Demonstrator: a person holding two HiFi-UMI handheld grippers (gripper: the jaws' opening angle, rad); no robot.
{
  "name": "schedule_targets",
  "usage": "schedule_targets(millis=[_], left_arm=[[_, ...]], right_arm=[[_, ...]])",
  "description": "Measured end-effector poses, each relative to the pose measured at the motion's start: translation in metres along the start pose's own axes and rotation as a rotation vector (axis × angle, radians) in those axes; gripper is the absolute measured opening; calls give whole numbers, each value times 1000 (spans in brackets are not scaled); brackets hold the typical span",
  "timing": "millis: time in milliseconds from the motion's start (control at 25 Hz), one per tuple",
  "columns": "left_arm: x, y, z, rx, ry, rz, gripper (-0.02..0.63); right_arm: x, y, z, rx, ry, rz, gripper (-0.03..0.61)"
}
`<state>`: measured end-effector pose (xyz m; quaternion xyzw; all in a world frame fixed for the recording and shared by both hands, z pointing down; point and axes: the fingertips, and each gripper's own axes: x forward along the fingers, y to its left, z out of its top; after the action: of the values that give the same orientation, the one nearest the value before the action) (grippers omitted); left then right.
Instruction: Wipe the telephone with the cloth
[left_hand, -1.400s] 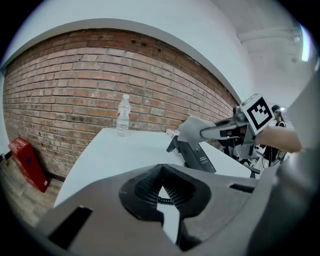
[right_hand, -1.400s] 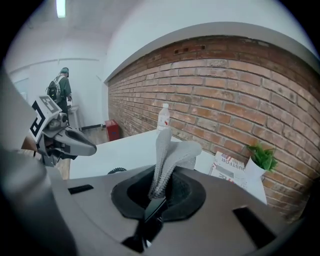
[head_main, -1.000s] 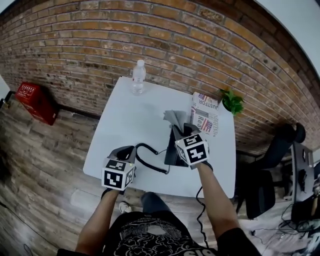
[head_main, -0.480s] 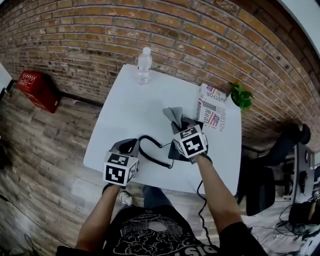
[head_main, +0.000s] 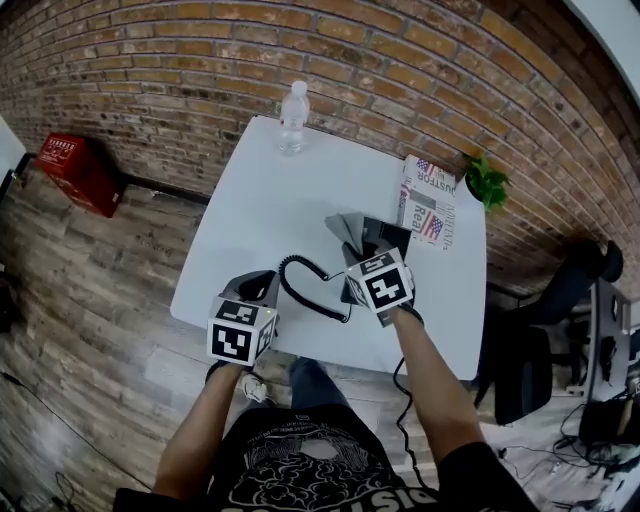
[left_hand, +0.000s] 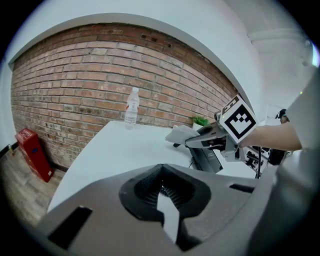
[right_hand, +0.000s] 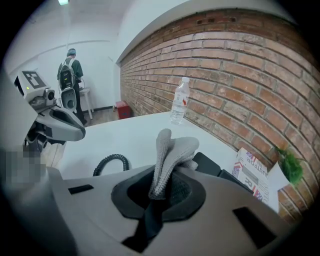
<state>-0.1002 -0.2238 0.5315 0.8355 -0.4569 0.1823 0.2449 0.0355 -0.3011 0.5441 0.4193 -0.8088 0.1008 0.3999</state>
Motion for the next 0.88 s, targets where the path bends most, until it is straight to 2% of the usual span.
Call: schedule_targets(millis=[880], left_arm=[[-35,-5,-26,10,-2,-18,6]], right_arm=[[-12,56,-45,86,36,24,11]])
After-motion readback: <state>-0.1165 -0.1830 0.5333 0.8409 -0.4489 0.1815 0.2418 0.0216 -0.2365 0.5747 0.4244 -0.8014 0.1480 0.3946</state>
